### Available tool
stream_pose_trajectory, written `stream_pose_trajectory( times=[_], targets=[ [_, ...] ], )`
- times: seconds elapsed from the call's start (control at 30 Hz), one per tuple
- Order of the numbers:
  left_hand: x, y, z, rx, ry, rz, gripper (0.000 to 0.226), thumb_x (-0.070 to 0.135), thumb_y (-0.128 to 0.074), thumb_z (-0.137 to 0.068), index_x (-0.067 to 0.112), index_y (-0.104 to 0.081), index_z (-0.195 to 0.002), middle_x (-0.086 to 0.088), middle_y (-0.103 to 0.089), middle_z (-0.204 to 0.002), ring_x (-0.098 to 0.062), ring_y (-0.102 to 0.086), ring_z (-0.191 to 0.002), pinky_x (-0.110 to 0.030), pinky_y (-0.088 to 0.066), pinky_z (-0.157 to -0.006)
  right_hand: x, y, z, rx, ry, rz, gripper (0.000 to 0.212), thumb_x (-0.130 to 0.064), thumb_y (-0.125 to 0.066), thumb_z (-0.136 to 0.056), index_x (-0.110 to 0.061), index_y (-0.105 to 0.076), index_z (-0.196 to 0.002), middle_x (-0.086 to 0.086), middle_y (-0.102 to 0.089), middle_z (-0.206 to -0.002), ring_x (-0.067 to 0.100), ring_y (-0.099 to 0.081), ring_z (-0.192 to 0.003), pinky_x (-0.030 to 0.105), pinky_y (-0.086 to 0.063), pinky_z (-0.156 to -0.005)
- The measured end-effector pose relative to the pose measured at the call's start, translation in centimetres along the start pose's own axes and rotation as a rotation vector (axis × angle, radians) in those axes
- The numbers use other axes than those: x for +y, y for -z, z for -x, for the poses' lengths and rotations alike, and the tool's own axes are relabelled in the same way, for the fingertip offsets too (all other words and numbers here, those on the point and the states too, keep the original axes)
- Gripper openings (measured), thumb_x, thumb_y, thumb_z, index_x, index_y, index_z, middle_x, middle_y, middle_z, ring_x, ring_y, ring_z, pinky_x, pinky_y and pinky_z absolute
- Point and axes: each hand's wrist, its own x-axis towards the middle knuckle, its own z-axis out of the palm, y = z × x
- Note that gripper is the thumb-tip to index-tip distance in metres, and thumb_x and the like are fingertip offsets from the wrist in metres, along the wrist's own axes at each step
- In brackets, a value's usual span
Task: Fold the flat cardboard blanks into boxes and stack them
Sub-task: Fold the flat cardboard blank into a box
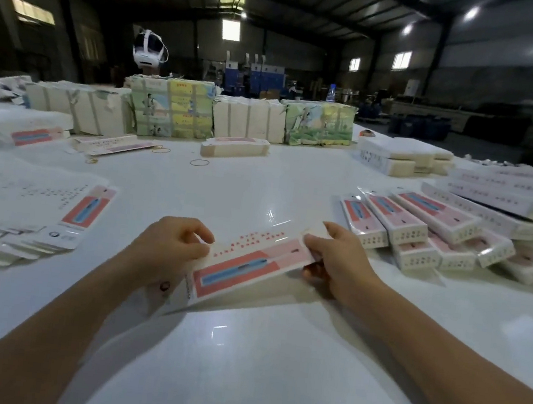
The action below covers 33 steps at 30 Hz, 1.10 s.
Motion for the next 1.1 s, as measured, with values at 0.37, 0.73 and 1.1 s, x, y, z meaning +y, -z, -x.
stream_pose_trajectory(
  times=[0.37,0.73,1.1],
  targets=[
    [2.3,-4.9,1.9,0.275,-0.306,-0.556,0.095,0.077,-0.050,-0.068,0.026,-0.025,-0.144,0.005,-0.046,-0.128,-0.010,-0.045,-0.093,-0.024,-0.046,-0.079,-0.2,-0.9,2.6,-0.115,0.462,0.169,0.045,-0.022,-0.045,-0.100,-0.047,-0.033,-0.135,-0.005,-0.064,-0.089,0.001,-0.066,-0.076,0.018,-0.052,-0.058],
    [2.5,-3.8,2.5,0.441,-0.256,-0.687,0.092,0.078,-0.050,-0.067,0.024,-0.030,-0.139,0.002,-0.049,-0.121,-0.013,-0.047,-0.093,-0.026,-0.044,-0.080,-0.8,-1.3,2.7,-0.383,0.015,-0.256,0.026,-0.011,-0.061,-0.087,-0.022,-0.067,-0.110,0.005,-0.072,-0.096,0.016,-0.067,-0.084,0.030,-0.054,-0.063],
    [1.5,-2.1,2.0,0.246,-0.309,-0.428,0.062,0.062,-0.071,-0.067,0.032,-0.047,-0.115,0.008,-0.059,-0.112,-0.012,-0.056,-0.073,-0.024,-0.053,-0.063,-0.4,-0.5,2.8,-0.472,0.341,0.165,0.017,-0.012,-0.067,-0.082,-0.025,-0.074,-0.091,0.002,-0.072,-0.092,0.017,-0.064,-0.078,0.028,-0.053,-0.066]
  ],
)
